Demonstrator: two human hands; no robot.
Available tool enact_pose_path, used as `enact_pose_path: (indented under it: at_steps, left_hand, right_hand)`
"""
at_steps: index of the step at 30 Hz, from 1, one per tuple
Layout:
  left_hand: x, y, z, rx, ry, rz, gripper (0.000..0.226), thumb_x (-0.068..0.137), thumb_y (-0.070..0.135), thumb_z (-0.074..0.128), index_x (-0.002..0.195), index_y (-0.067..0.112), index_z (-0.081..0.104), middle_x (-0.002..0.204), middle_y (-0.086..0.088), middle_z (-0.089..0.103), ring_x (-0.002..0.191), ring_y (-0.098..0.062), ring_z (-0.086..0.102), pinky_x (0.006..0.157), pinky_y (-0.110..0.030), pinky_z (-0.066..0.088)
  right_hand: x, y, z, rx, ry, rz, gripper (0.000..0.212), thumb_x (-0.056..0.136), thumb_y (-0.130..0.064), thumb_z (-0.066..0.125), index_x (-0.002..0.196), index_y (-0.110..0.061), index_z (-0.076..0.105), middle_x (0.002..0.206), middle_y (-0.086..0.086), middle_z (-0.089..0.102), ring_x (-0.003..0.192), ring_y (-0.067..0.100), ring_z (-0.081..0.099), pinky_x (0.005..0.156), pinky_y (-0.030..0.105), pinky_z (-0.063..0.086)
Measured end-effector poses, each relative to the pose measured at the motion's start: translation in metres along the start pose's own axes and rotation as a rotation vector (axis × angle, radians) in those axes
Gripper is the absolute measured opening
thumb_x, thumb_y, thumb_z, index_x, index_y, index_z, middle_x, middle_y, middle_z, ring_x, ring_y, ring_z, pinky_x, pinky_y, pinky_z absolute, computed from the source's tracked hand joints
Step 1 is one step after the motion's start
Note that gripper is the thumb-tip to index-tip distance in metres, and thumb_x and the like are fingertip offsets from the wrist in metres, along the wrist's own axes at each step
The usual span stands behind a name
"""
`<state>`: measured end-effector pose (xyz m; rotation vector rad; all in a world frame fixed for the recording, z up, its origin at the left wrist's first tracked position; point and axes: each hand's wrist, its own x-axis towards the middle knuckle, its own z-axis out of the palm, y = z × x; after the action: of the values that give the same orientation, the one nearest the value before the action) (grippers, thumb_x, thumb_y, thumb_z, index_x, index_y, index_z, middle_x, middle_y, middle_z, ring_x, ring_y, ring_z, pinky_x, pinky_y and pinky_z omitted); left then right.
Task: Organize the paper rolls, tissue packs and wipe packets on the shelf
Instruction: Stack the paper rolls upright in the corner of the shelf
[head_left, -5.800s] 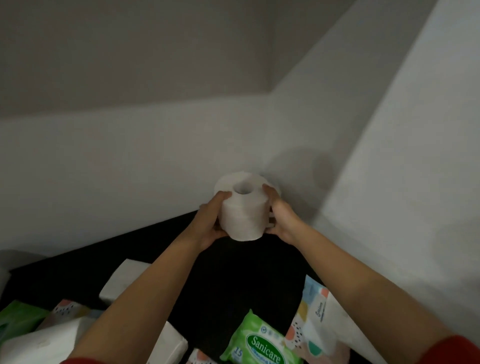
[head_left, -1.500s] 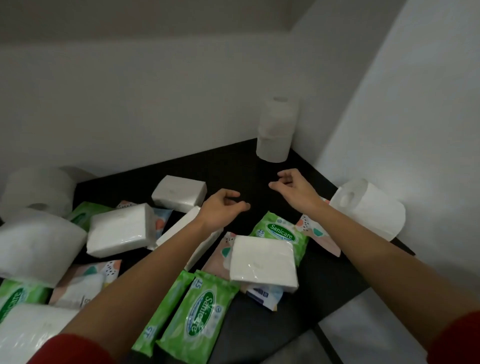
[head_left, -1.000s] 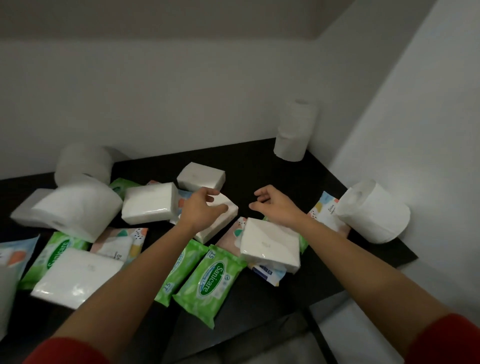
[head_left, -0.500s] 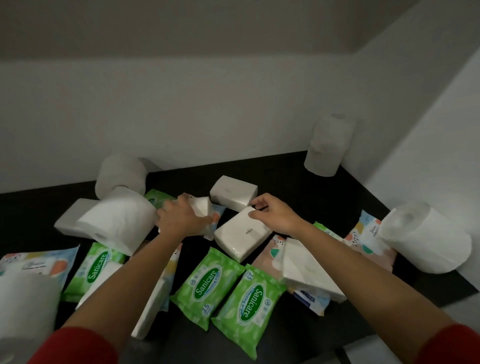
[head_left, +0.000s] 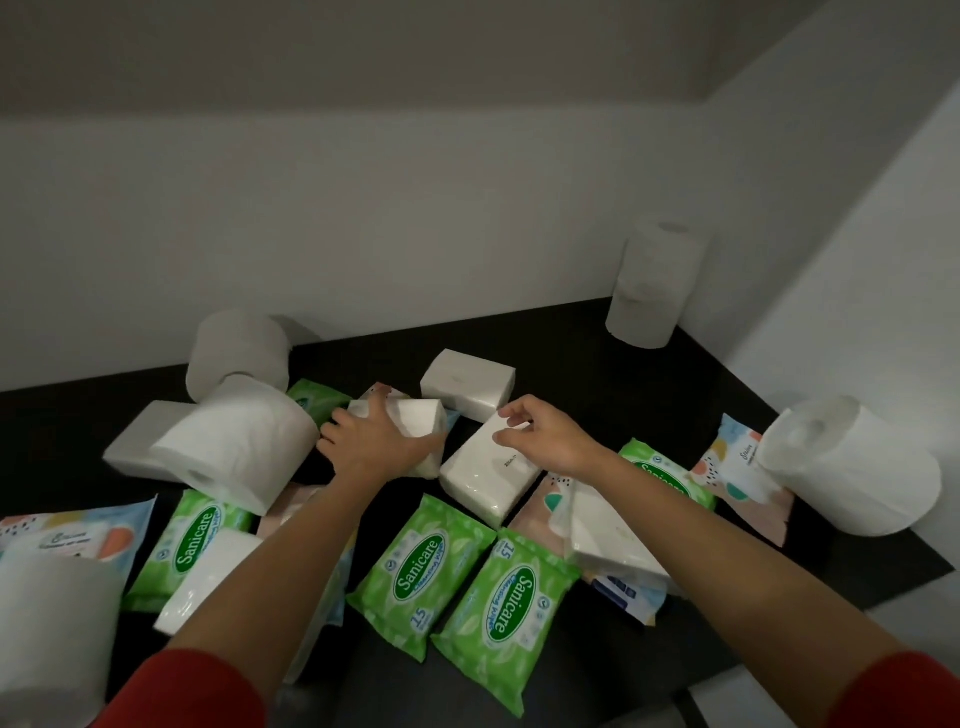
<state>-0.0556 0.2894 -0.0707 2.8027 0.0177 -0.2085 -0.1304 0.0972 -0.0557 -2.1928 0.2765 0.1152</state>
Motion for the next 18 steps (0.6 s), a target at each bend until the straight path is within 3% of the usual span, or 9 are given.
enact_pose_path:
  at_steps: [5, 11, 15, 18]
  left_hand:
    - [-0.003, 0.007, 0.003, -0.017, -0.002, 0.060, 0.095, 0.066, 0.073, 0.061, 0.142, 0.030, 0.023, 0.137, -0.025, 0.030, 0.127, -0.042, 0.030, 0.106, -0.048, 0.023]
    - [-0.018, 0.004, 0.009, 0.199, 0.040, 0.226, 0.097, 0.064, 0.074, 0.061, 0.142, 0.031, 0.022, 0.144, -0.021, 0.024, 0.132, -0.041, 0.026, 0.105, -0.050, 0.023]
    - [-0.021, 0.005, 0.009, 0.227, 0.024, 0.231, 0.097, 0.068, 0.077, 0.056, 0.144, 0.030, 0.019, 0.149, -0.019, 0.018, 0.137, -0.039, 0.019, 0.106, -0.052, 0.021]
    - [-0.020, 0.002, 0.005, 0.180, 0.040, 0.237, 0.092, 0.070, 0.077, 0.053, 0.143, 0.031, 0.025, 0.149, -0.017, 0.025, 0.135, -0.037, 0.023, 0.106, -0.051, 0.022]
  right_hand:
    - [-0.001, -0.003, 0.003, 0.030, -0.021, 0.010, 0.042, 0.090, -0.027, 0.062, 0.128, -0.017, 0.049, 0.124, 0.001, 0.050, 0.103, 0.015, 0.055, 0.071, 0.021, 0.048]
    - [0.003, -0.005, 0.013, 0.005, -0.030, 0.007, 0.041, 0.087, -0.029, 0.065, 0.124, -0.018, 0.051, 0.122, 0.000, 0.051, 0.108, 0.017, 0.054, 0.089, 0.035, 0.051]
    - [0.004, -0.011, 0.020, -0.013, -0.040, -0.013, 0.043, 0.087, -0.028, 0.065, 0.126, -0.016, 0.051, 0.117, -0.002, 0.050, 0.111, 0.017, 0.054, 0.089, 0.031, 0.046]
    - [0.007, -0.017, 0.024, -0.024, -0.044, -0.026, 0.043, 0.086, -0.028, 0.066, 0.125, -0.015, 0.052, 0.120, -0.001, 0.052, 0.110, 0.017, 0.055, 0.087, 0.028, 0.045]
